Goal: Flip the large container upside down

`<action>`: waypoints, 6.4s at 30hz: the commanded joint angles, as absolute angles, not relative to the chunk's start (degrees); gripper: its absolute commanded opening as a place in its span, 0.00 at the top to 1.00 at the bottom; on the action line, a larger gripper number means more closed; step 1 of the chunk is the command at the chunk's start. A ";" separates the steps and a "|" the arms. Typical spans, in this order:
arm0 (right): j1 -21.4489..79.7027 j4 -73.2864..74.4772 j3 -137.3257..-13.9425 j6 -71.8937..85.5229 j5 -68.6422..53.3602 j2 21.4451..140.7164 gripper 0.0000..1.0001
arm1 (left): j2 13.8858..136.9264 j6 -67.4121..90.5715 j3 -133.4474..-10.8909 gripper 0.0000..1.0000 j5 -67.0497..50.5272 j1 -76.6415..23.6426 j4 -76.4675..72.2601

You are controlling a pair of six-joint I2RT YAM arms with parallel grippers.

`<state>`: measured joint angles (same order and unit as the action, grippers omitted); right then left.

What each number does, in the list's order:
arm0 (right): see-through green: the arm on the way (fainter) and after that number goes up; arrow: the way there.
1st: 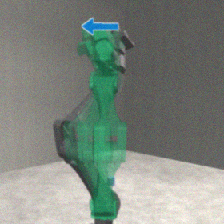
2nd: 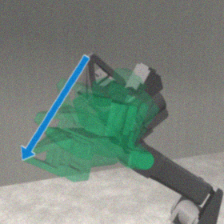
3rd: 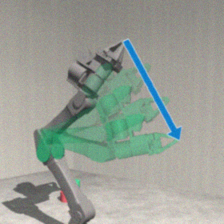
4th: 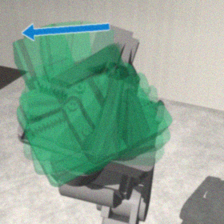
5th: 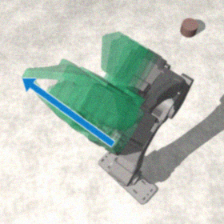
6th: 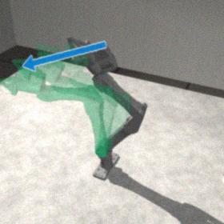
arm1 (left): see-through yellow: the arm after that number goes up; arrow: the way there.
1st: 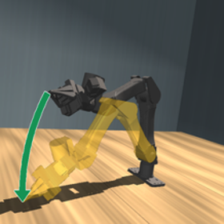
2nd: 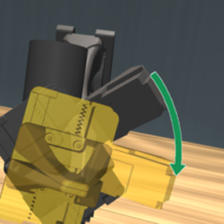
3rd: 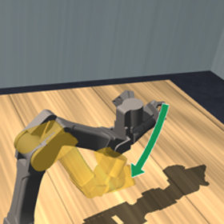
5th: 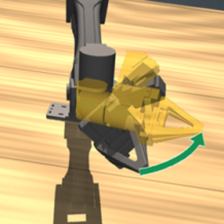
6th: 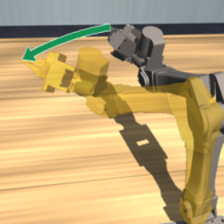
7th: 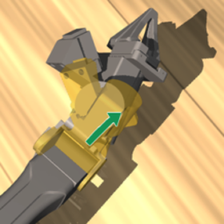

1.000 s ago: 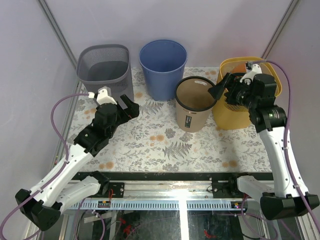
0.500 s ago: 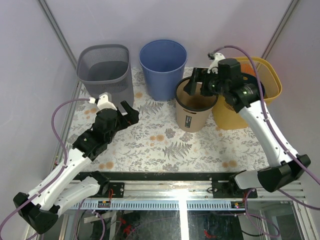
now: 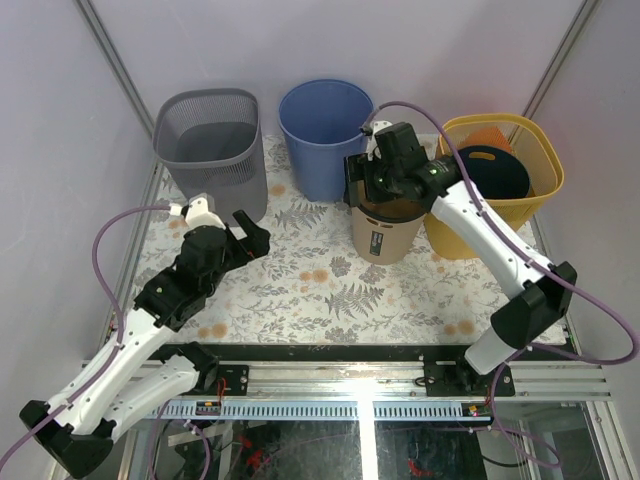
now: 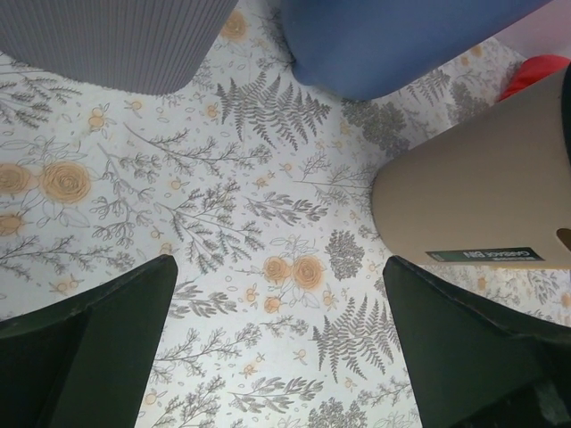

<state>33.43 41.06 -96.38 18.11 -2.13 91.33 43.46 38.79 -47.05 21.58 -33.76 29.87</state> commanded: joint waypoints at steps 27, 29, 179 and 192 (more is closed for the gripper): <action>37.66 39.22 -110.67 24.90 -13.01 98.51 1.00 | 36.29 39.37 -47.85 0.00 24.96 -34.11 40.96; 37.57 35.16 -108.25 27.94 -17.28 96.78 1.00 | 35.85 39.72 -47.98 0.00 25.01 -34.09 41.01; 60.67 -11.08 -53.59 38.93 44.42 84.11 0.61 | 37.12 38.29 -38.67 0.00 14.47 -28.04 31.46; 63.68 -1.26 -68.32 37.33 48.97 91.32 0.60 | 39.70 39.38 -38.70 0.00 12.78 -28.04 30.85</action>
